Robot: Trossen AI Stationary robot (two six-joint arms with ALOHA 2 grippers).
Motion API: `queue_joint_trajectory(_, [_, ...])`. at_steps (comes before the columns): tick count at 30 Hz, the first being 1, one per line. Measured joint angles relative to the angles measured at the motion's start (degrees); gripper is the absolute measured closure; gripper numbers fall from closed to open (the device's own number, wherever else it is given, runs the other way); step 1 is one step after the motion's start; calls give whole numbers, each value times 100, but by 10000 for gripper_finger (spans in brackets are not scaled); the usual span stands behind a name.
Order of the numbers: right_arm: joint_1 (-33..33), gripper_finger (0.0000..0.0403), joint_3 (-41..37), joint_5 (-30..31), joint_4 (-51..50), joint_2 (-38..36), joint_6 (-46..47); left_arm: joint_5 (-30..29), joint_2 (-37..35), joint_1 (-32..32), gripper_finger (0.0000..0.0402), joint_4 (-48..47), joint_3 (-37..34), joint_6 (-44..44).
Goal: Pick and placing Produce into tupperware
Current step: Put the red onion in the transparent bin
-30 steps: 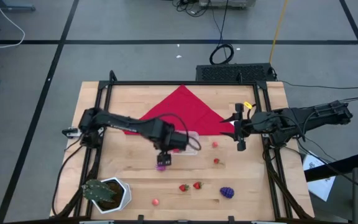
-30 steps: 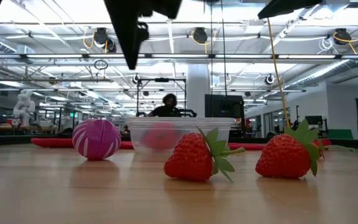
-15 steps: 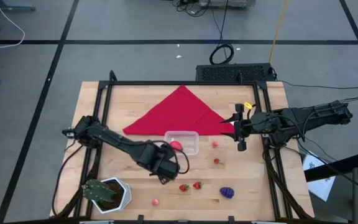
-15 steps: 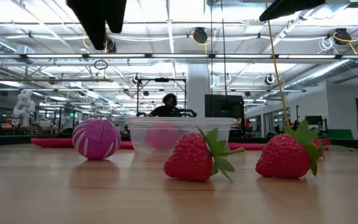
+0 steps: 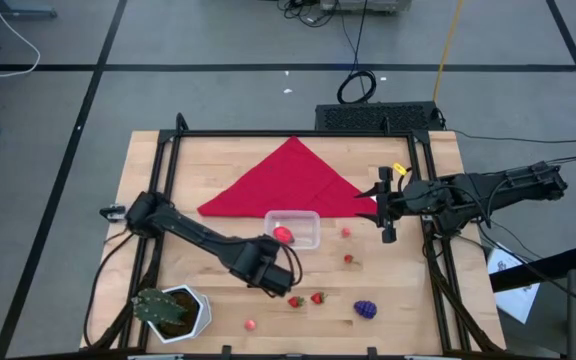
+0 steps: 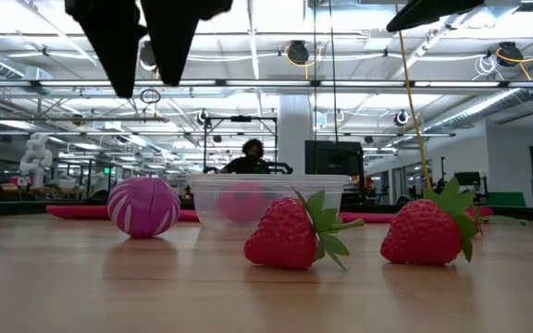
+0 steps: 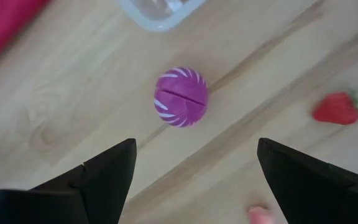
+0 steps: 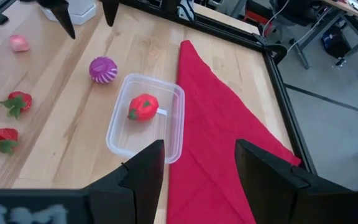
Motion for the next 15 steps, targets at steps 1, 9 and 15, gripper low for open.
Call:
queue_joint_trajectory(1, [2, 216, 0, 0, -18, 0, 2, 62, 66, 9, 61, 2, 0, 2])
queue_joint_trajectory(9, [2, 216, 0, -1, -43, 0, 2, 96, 341, 82, 61, -43, -5, 313])
queue_joint_trajectory(15, [1, 216, 0, -3, -58, 0, 2, -228, 330, 88, 62, -20, -4, 439])
